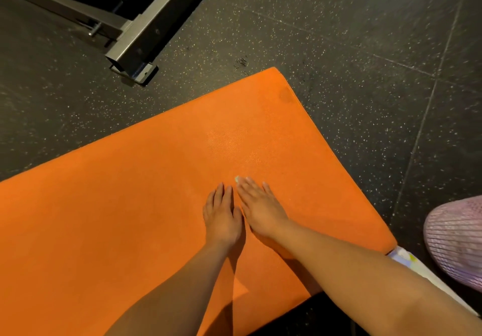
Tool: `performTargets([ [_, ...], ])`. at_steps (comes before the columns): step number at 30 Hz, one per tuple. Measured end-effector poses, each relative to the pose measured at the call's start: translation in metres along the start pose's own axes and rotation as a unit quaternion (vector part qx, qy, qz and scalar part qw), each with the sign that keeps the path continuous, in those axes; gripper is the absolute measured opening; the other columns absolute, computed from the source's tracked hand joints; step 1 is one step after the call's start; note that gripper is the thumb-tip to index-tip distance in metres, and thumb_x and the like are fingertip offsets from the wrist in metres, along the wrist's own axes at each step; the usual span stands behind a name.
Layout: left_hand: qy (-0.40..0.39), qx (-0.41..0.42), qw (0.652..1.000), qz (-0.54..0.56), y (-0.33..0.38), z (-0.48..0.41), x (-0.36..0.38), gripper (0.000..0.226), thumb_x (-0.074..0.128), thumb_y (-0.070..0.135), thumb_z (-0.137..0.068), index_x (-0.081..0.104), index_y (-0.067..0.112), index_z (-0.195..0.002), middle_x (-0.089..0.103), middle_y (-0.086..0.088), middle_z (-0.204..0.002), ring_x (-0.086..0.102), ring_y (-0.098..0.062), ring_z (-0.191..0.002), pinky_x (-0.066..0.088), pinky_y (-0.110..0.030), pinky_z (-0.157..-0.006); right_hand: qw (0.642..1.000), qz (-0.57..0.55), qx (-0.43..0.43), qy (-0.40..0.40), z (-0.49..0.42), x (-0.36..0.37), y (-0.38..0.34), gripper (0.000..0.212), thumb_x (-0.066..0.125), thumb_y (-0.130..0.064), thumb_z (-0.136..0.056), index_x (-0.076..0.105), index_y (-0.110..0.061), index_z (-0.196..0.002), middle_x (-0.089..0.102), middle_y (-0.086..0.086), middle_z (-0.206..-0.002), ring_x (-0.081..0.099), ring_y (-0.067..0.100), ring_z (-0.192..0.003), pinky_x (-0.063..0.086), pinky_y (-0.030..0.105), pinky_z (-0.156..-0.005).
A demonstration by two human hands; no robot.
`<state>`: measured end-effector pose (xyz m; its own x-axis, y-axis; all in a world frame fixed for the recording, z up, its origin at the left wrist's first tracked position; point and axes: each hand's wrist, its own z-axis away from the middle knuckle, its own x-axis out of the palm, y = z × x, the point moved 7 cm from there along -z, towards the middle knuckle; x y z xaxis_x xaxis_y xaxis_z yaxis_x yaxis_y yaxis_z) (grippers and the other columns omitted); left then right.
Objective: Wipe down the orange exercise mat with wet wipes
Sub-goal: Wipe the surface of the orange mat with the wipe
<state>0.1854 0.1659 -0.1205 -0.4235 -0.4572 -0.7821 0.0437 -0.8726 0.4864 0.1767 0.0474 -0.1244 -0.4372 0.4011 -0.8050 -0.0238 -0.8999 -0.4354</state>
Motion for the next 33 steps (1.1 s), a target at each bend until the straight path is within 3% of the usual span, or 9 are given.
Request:
performTargets([
  [5, -0.047, -0.066, 0.997, 0.017, 0.011, 0.021, 0.002, 0.053, 0.042, 0.034, -0.105, 0.032, 0.027, -0.156, 0.013, -0.001, -0.168, 0.009, -0.024, -0.154, 0.010, -0.041, -0.124, 0.999, -0.009, 0.004, -0.040, 0.032, 0.002, -0.005, 0.057, 0.030, -0.021, -0.110, 0.010, -0.023, -0.163, 0.000, -0.011, -0.169, -0.005, 0.012, -0.156, -0.002, 0.040, -0.127],
  [8, -0.088, -0.059, 0.993, 0.052, 0.022, 0.025, 0.002, 0.045, 0.043, 0.034, -0.105, 0.046, 0.024, -0.149, 0.034, -0.004, -0.161, 0.025, -0.024, -0.150, 0.019, -0.040, -0.122, 0.977, -0.192, 0.093, 0.019, 0.056, -0.015, 0.004, 0.054, 0.035, -0.011, -0.109, 0.022, -0.016, -0.161, 0.012, -0.005, -0.169, 0.007, 0.017, -0.156, 0.009, 0.031, -0.126],
  [12, -0.099, -0.095, 0.947, 0.291, 0.048, 0.056, -0.009, 0.034, 0.048, 0.030, -0.106, 0.059, 0.020, -0.136, 0.057, -0.005, -0.140, 0.061, -0.022, -0.120, 0.047, -0.042, -0.106, 0.938, -0.309, 0.128, 0.088, 0.089, -0.036, 0.000, 0.052, 0.040, -0.007, -0.108, 0.031, -0.014, -0.158, 0.021, -0.001, -0.167, 0.017, 0.016, -0.154, 0.019, 0.019, -0.118],
  [17, -0.077, -0.091, 0.923, 0.365, 0.081, 0.089, -0.023, 0.030, 0.050, 0.033, -0.106, 0.066, 0.013, -0.121, 0.062, 0.008, -0.099, 0.061, -0.010, -0.089, 0.053, -0.038, -0.085, 0.916, -0.362, 0.114, 0.127, 0.118, -0.060, -0.022, 0.058, 0.040, 0.009, -0.103, 0.036, -0.013, -0.156, 0.026, 0.007, -0.163, 0.028, 0.024, -0.150, 0.027, 0.024, -0.116],
  [22, -0.049, -0.124, 0.911, 0.391, 0.088, 0.108, -0.035, 0.017, 0.056, 0.031, -0.103, 0.064, 0.017, -0.107, 0.060, 0.003, -0.102, 0.059, -0.023, -0.097, 0.049, -0.041, -0.084, 0.916, -0.363, 0.109, 0.131, 0.142, -0.076, -0.033, 0.060, 0.046, 0.006, -0.102, 0.034, -0.017, -0.157, 0.028, 0.007, -0.162, 0.031, 0.026, -0.147, 0.032, 0.034, -0.119],
  [25, -0.023, -0.124, 0.908, 0.400, 0.086, 0.116, -0.042, 0.022, 0.055, 0.026, -0.103, 0.064, 0.015, -0.087, 0.064, -0.003, -0.090, 0.061, -0.031, -0.089, 0.053, -0.051, -0.090, 0.907, -0.372, 0.127, 0.151, 0.154, -0.079, -0.030, 0.055, 0.053, -0.007, -0.103, 0.039, -0.019, -0.155, 0.037, 0.009, -0.154, 0.048, 0.025, -0.130, 0.049, 0.027, -0.092],
  [27, -0.014, -0.130, 0.908, 0.398, 0.084, 0.123, -0.047, 0.027, 0.055, 0.022, -0.102, 0.059, 0.015, -0.077, 0.060, -0.005, -0.084, 0.054, -0.028, -0.083, 0.051, -0.052, -0.090, 0.891, -0.399, 0.148, 0.161, 0.161, -0.079, -0.025, 0.052, 0.055, -0.010, -0.103, 0.042, -0.021, -0.153, 0.042, 0.008, -0.151, 0.054, 0.019, -0.110, 0.049, 0.015, -0.067],
  [29, -0.028, -0.131, 0.912, 0.387, 0.084, 0.130, -0.047, 0.029, 0.055, 0.022, -0.103, 0.056, 0.015, -0.075, 0.058, -0.005, -0.083, 0.050, -0.026, -0.082, 0.049, -0.050, -0.086, 0.879, -0.427, 0.150, 0.151, 0.165, -0.076, -0.023, 0.049, 0.053, -0.012, -0.105, 0.042, -0.020, -0.153, 0.046, 0.006, -0.150, 0.056, 0.018, -0.104, 0.049, 0.013, -0.057],
  [33, -0.049, -0.119, 0.912, 0.390, 0.084, 0.140, -0.039, 0.014, 0.057, 0.023, -0.103, 0.061, 0.016, -0.091, 0.064, -0.009, -0.101, 0.058, -0.026, -0.085, 0.049, -0.040, -0.075, 0.880, -0.422, 0.154, 0.155, 0.175, -0.073, -0.027, 0.039, 0.052, -0.016, -0.105, 0.050, -0.021, -0.144, 0.060, 0.008, -0.130, 0.065, 0.026, -0.098, 0.058, 0.040, -0.075],
])
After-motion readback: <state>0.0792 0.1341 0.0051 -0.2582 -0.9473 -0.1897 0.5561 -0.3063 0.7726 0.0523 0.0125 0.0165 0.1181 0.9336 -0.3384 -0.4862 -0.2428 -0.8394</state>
